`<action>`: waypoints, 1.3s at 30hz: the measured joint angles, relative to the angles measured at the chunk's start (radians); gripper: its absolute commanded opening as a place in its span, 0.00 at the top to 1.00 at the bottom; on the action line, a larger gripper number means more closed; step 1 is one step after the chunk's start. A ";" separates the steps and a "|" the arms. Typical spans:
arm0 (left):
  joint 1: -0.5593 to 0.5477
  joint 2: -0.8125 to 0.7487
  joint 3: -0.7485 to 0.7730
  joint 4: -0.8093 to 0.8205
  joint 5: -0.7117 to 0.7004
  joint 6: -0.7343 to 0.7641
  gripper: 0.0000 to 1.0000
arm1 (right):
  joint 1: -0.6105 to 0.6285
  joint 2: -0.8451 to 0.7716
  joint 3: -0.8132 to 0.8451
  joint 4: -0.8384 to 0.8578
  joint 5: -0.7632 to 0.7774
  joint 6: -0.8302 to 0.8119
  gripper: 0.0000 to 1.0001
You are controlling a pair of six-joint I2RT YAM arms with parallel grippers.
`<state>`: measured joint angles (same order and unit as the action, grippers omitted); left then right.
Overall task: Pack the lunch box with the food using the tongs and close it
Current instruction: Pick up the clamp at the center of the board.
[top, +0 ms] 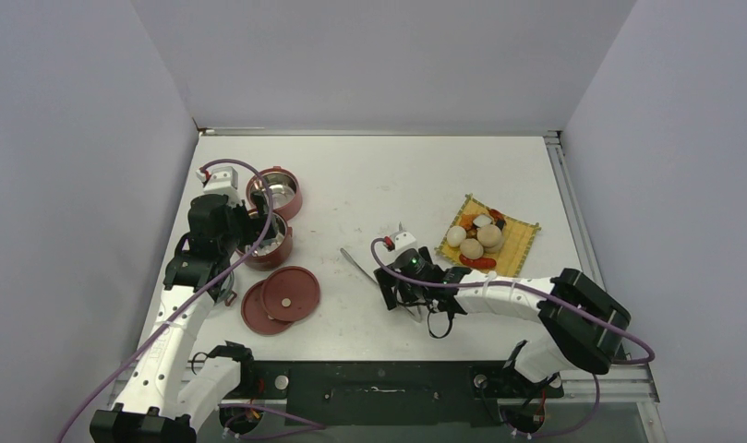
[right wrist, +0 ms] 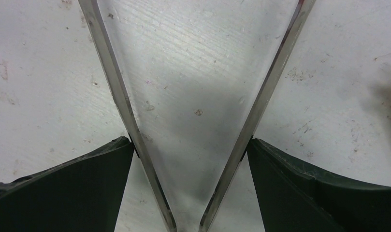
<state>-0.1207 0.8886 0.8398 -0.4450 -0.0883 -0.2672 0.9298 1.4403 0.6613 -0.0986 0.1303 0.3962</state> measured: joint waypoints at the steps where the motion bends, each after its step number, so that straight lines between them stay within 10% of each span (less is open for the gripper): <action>1: 0.000 0.000 0.000 0.000 0.000 0.000 0.04 | 0.000 0.010 0.000 0.003 0.000 -0.001 0.10; 17: 0.000 0.003 0.000 0.000 0.006 0.000 0.04 | 0.010 0.117 0.000 0.152 0.090 -0.009 0.03; 39: 0.003 0.003 0.000 0.000 0.007 0.000 0.04 | -0.013 -0.092 0.061 -0.138 0.065 -0.011 0.48</action>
<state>-0.1181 0.8917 0.8398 -0.4450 -0.0811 -0.2672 0.9173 1.3483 0.7227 -0.2367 0.1951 0.3851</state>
